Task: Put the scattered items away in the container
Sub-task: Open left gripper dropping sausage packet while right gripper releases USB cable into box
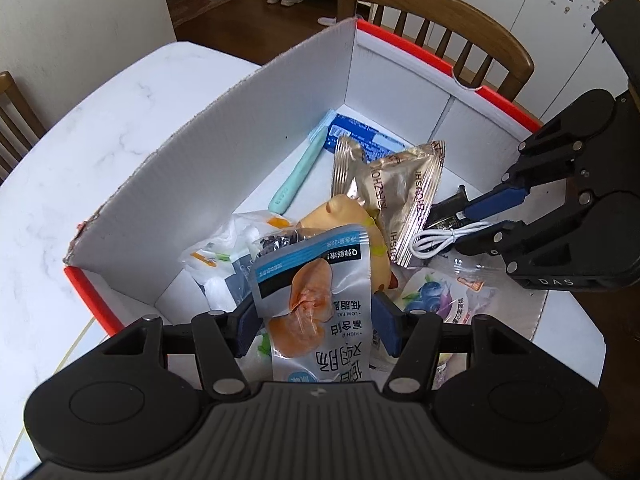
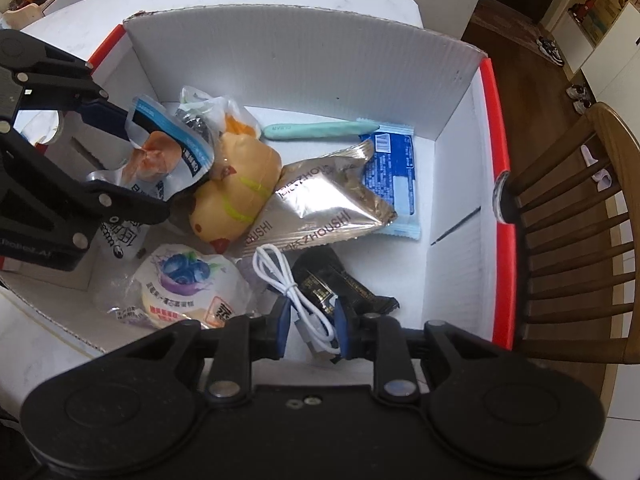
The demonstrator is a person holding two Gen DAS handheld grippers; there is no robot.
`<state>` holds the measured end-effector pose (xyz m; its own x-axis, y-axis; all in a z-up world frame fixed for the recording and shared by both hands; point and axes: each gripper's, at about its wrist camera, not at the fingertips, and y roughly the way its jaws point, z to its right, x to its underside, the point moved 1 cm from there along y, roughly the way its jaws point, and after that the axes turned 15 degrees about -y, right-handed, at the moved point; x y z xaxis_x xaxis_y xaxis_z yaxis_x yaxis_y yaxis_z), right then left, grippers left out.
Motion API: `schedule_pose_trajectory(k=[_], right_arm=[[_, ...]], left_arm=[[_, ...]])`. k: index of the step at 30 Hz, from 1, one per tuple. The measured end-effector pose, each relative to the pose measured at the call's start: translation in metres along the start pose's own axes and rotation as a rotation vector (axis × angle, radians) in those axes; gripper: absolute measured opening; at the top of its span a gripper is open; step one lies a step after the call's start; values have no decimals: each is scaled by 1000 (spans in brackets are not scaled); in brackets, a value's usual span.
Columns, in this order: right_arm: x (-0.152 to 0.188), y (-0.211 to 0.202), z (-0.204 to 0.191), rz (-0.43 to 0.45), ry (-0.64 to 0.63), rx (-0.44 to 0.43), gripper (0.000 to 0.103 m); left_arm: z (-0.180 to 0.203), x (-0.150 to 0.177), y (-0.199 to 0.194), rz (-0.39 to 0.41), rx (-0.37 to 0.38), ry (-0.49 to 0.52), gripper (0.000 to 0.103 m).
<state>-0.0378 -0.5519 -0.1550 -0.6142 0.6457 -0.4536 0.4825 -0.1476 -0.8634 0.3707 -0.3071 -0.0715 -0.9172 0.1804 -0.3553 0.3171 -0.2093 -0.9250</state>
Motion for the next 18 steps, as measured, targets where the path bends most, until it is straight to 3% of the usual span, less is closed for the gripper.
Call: schedule_pose_trajectory(k=[6, 10, 18], right_arm=[[-1, -2, -1, 10, -4, -11, 31], [-2, -3, -1, 20, -3, -3, 34], [1, -21, -2, 58, 10, 6, 46]], left_arm=[[-4, 0, 1, -32, 16, 4, 60], [-4, -2, -6, -13, 21, -2, 72], [-1, -1, -24, 17, 33, -3, 72]])
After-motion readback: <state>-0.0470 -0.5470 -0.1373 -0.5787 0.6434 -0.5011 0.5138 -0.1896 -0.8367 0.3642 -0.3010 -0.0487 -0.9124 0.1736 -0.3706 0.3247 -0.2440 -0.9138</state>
